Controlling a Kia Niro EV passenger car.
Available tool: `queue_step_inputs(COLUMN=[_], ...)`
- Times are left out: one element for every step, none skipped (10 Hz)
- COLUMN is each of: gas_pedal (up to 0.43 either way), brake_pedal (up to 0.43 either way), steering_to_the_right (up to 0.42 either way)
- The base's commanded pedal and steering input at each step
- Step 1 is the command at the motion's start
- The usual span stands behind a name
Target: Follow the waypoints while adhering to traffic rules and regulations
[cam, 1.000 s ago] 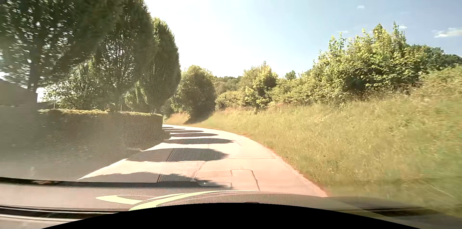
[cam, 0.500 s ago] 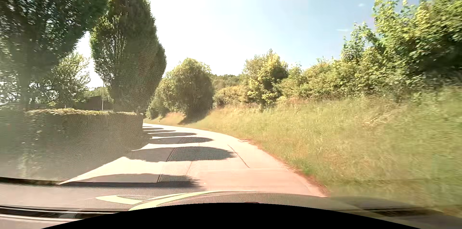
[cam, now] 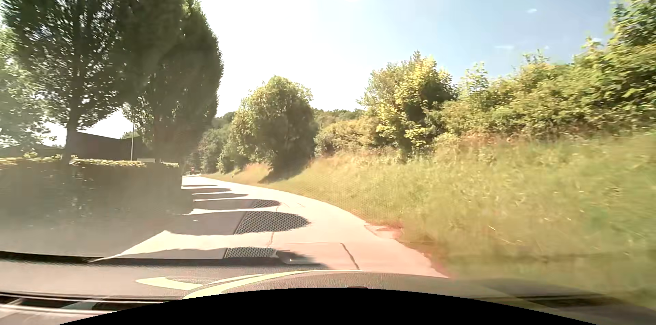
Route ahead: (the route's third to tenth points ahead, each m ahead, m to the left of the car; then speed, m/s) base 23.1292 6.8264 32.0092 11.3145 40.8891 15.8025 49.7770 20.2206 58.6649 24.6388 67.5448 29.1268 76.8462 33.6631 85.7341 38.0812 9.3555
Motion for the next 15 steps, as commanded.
queue_step_inputs(gas_pedal=[0.087, 0.087, 0.087, 0.087, 0.087, 0.087, 0.087, 0.087, 0.087, 0.087, 0.087, 0.087, 0.087, 0.087, 0.087], brake_pedal=[0.000, 0.000, 0.000, 0.000, 0.000, 0.000, 0.000, 0.000, 0.000, 0.000, 0.000, 0.000, 0.000, 0.000, 0.000], steering_to_the_right=[-0.083, -0.089, -0.093, -0.097, -0.102, -0.108, -0.111, -0.109, -0.108, -0.107, -0.106, -0.105, -0.101, -0.097, -0.096])
